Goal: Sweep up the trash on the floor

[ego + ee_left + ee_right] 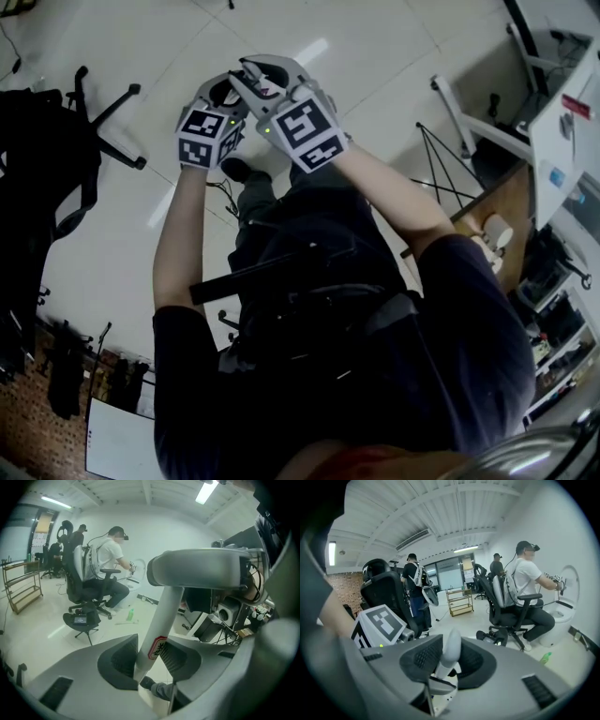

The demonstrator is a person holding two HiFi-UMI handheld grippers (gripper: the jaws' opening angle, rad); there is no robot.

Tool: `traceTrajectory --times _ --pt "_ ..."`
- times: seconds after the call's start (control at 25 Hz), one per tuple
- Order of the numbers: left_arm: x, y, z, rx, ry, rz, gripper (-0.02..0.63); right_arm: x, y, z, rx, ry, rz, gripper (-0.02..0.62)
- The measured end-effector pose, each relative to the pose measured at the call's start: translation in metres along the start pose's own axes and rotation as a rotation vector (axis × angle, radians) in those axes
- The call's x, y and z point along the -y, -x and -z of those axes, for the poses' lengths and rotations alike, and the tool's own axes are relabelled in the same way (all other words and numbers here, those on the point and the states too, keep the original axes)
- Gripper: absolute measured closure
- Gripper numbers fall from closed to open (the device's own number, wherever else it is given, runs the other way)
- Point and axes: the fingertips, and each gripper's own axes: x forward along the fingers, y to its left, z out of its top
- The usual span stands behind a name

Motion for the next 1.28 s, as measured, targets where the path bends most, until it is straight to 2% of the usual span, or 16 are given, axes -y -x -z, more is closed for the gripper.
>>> traceTrajectory --times 0.2,0.56,0.84,1.0,1.28 --pt "0.013 -0.029 -0.013 -0.039 -0.049 0.045 0.474 0.031 0.014 0.003 0.02 0.007 0.001 0.491" --pt "0.027 -0.049 -0.024 -0.077 -0.066 0.097 0.474 0.054 0.028 0.003 0.022 -0.008 0.027 0.491" --pt "0.038 -0.046 -0.027 -0.104 -0.11 0.117 0.476 0.051 0.039 0.0 0.033 -0.004 0.035 0.491" --pt "0.036 -0.037 -0.028 -0.09 -0.11 0.123 0.477 0.043 0.035 -0.005 0.031 0.011 0.045 0.491" --pt "0.043 -0.022 -0.026 -0.098 -0.131 0.127 0.477 0.025 0.042 -0.01 0.022 0.044 0.021 0.491"
